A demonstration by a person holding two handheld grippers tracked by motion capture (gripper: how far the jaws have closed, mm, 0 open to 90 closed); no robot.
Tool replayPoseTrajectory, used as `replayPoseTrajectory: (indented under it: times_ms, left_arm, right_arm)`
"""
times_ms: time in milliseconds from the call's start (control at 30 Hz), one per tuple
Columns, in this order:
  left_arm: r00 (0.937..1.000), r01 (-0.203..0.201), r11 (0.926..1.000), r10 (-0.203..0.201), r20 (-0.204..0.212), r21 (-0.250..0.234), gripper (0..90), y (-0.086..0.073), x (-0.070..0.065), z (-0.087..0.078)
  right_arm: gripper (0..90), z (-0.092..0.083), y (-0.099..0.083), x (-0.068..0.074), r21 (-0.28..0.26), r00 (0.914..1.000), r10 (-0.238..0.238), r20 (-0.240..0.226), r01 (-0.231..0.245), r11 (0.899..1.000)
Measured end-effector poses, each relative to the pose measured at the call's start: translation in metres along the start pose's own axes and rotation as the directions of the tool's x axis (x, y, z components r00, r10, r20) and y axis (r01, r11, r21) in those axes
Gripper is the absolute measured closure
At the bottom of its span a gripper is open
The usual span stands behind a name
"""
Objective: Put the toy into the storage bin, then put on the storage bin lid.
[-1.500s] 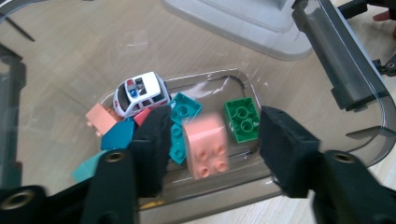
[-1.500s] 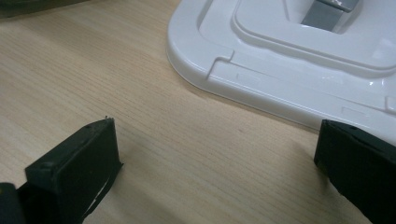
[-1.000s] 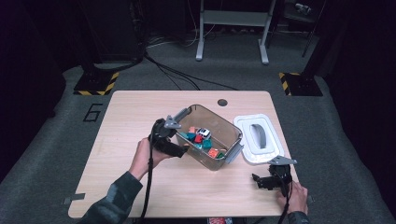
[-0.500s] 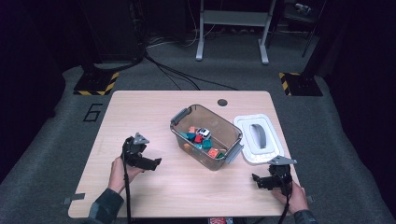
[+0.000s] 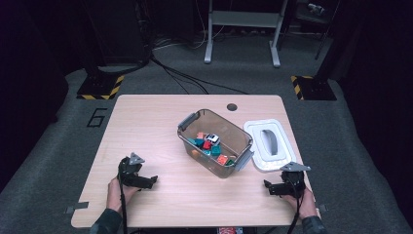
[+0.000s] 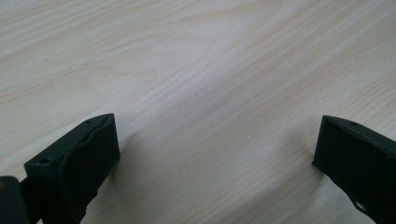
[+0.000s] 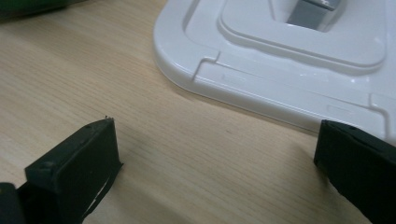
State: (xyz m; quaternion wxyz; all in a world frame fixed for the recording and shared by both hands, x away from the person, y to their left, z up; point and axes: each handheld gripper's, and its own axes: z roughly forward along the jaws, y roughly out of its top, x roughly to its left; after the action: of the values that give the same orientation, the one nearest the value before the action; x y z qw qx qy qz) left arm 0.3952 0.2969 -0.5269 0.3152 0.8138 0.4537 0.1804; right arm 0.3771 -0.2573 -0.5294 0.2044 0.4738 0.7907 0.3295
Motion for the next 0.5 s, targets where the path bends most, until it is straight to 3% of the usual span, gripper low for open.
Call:
replayPoseTrajectory:
  times_ms: [67, 100, 133, 333, 500]
  left_arm:
    - [0.9999, 0.015, 0.9979, -0.015, -0.008, -0.063, 0.0, -0.006, -0.001, 0.001]
    - [0.9998, 0.020, 0.9984, -0.020, 0.000, -0.052, 0.0, -0.006, 0.000, 0.000]
    - [0.9999, 0.014, 0.9986, -0.014, 0.003, -0.050, 0.1, -0.007, 0.000, -0.001]
    - [1.0000, 0.009, 0.9986, -0.008, 0.001, -0.053, 0.0, -0.007, 0.001, -0.001]
    - [0.9999, 0.010, 0.9985, -0.010, -0.002, -0.054, 0.0, -0.007, 0.000, 0.000]
  right_arm:
    - [0.0, -0.001, 0.000, 0.001, -0.001, 0.9999, 0.010, 0.014, -0.010, 1.000]
    - [0.0, -0.001, 0.000, 0.001, -0.008, 0.9987, 0.000, 0.052, 0.000, 1.000]
    - [0.0, -0.002, 0.001, 0.003, -0.016, 0.9964, 0.024, 0.082, -0.023, 1.000]
    - [0.0, -0.015, 0.021, -0.003, -0.095, 0.9957, 0.084, 0.038, -0.080, 0.992]
    - [0.0, -0.012, 0.046, -0.014, -0.072, 0.9938, 0.102, 0.046, -0.098, 0.993]
